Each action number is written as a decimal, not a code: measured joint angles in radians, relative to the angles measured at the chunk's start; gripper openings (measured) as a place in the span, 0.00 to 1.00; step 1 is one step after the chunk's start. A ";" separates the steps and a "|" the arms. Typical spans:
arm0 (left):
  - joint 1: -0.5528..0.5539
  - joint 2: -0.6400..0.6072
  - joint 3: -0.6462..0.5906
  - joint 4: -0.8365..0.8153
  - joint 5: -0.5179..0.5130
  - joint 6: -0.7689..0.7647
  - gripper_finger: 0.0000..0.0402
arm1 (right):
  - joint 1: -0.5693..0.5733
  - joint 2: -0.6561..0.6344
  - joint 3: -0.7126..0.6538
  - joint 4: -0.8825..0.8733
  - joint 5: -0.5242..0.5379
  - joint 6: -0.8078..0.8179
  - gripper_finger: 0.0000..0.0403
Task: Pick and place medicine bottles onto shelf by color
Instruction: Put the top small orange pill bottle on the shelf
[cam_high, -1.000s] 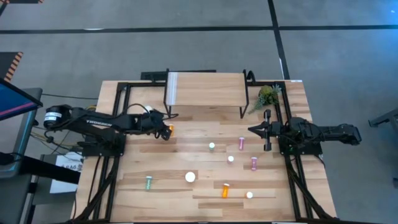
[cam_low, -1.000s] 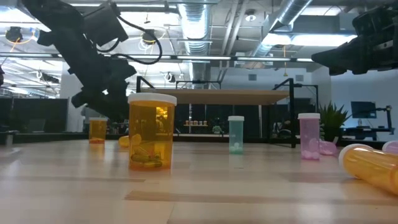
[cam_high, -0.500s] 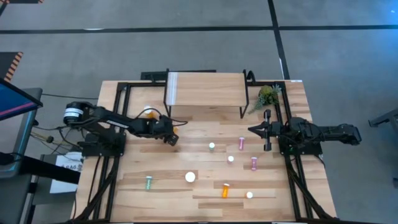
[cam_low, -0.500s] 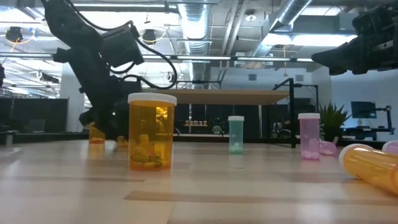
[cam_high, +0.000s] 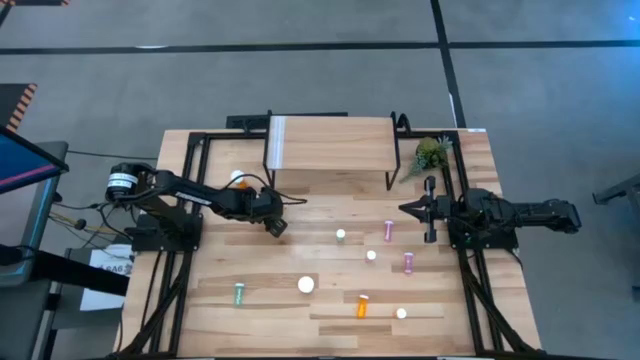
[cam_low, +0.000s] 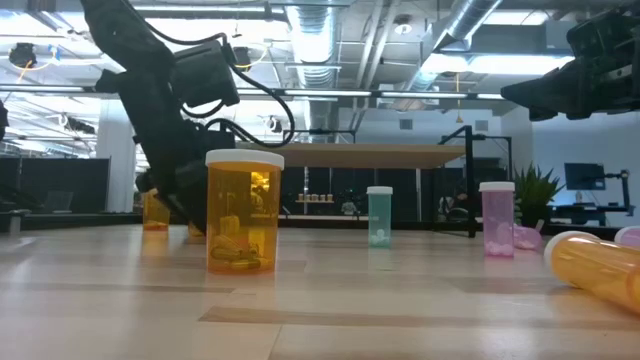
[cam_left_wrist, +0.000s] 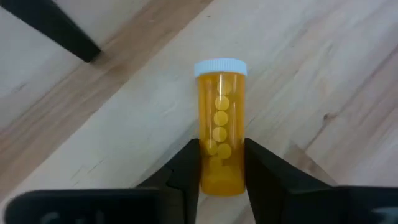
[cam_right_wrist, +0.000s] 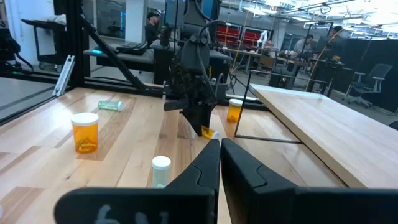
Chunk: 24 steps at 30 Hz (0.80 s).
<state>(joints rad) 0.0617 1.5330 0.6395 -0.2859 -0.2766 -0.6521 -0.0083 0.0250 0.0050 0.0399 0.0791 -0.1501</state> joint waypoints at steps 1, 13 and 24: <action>-0.004 0.000 0.000 0.000 -0.002 0.013 0.17 | 0.000 0.000 0.000 0.000 0.000 0.000 0.09; -0.100 -0.043 -0.003 0.027 0.007 0.086 0.24 | 0.000 0.000 0.000 0.000 0.000 0.003 0.09; -0.275 -0.225 -0.002 0.252 -0.018 0.222 0.19 | 0.000 0.000 0.000 0.000 0.000 0.003 0.09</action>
<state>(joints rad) -0.2138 1.3080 0.6371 -0.0343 -0.2941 -0.4297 -0.0082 0.0250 0.0050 0.0395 0.0792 -0.1474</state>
